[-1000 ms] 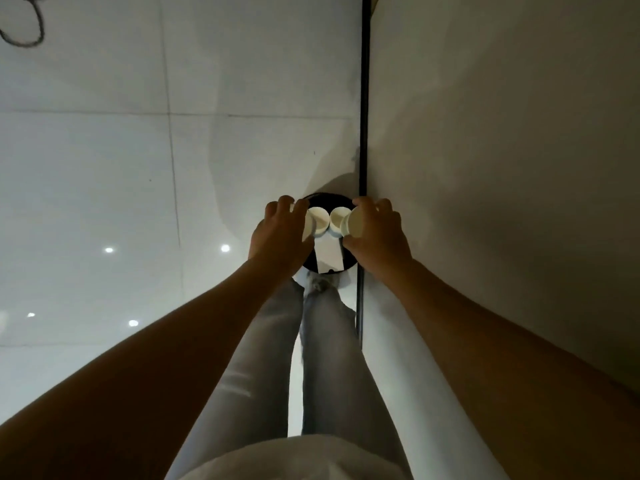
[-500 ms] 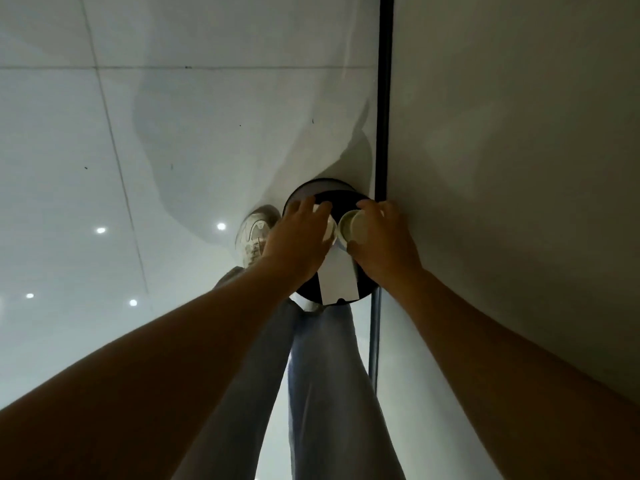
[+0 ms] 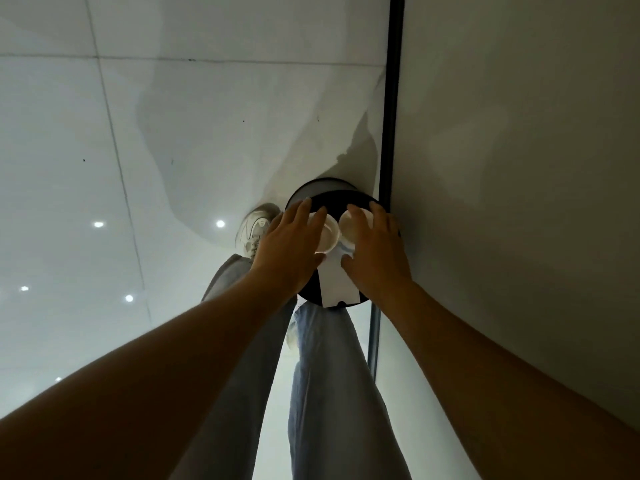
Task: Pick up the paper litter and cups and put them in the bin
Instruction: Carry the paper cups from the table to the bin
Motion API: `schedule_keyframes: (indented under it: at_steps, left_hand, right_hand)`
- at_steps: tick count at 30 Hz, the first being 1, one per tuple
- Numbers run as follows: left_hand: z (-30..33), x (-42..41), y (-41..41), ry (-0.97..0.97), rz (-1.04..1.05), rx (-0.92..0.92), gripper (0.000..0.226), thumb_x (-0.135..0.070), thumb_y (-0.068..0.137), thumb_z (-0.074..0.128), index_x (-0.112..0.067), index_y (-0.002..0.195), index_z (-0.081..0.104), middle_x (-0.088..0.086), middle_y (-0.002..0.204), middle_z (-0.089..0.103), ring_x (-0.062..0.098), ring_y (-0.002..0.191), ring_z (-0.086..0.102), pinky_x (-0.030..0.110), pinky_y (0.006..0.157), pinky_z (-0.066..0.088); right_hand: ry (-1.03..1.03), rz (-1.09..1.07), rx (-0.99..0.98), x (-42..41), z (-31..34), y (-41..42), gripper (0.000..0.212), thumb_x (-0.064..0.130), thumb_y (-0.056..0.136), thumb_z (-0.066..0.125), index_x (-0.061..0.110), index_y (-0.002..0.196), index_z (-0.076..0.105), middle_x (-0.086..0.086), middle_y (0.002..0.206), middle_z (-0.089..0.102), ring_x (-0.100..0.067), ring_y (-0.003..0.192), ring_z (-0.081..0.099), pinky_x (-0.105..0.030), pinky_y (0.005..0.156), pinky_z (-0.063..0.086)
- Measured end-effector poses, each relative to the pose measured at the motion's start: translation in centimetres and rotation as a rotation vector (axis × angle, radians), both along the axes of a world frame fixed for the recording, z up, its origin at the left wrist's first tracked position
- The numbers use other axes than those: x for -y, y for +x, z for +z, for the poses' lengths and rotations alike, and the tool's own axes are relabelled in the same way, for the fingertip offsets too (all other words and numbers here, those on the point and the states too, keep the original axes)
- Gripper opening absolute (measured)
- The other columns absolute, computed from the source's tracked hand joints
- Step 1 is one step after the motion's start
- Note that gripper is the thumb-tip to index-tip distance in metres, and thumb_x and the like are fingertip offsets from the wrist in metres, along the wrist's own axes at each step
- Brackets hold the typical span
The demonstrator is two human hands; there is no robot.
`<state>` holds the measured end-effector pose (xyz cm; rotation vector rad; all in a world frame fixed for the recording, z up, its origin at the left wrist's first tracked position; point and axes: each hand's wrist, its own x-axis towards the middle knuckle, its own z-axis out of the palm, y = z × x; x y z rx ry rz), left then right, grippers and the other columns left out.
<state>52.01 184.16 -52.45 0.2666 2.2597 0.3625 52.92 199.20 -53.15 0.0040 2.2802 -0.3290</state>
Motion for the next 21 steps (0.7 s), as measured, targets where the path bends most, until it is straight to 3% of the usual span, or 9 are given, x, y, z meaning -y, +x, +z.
schedule_keyframes:
  at_steps: [8,15,21]
  left_hand:
    - [11.1,4.8,0.7,-0.07,0.09,-0.106,0.056,-0.036,0.097,0.048,-0.015,0.145,0.029,0.008,0.15,0.031,0.025,0.141,0.026,0.035,0.117,0.019]
    - [26.4,9.8,7.7,-0.219,0.319,-0.129,0.057,-0.041,0.098,0.041,-0.016,0.147,0.025,0.008,0.153,0.027,0.024,0.144,0.02,0.039,0.12,0.013]
    - [38.1,14.0,16.5,-0.308,0.529,-0.15,0.053,-0.042,0.098,0.04,-0.014,0.142,0.033,0.008,0.147,0.035,0.025,0.139,0.028,0.041,0.118,0.018]
  right_hand:
    - [-0.008,0.114,-0.045,2.9,10.3,-0.5,0.072,0.032,0.091,0.062,0.021,0.149,0.021,-0.011,0.152,0.025,-0.03,0.137,0.029,-0.039,0.106,0.039]
    - [-0.107,0.419,-0.119,8.5,25.2,0.7,0.057,0.033,0.093,0.054,0.018,0.143,0.031,-0.011,0.144,0.036,-0.034,0.128,0.038,-0.042,0.1,0.043]
    - [-0.192,0.749,-0.207,16.4,37.6,4.2,0.057,0.031,0.094,0.054,0.019,0.144,0.03,-0.011,0.145,0.035,-0.031,0.127,0.038,-0.039,0.096,0.043]
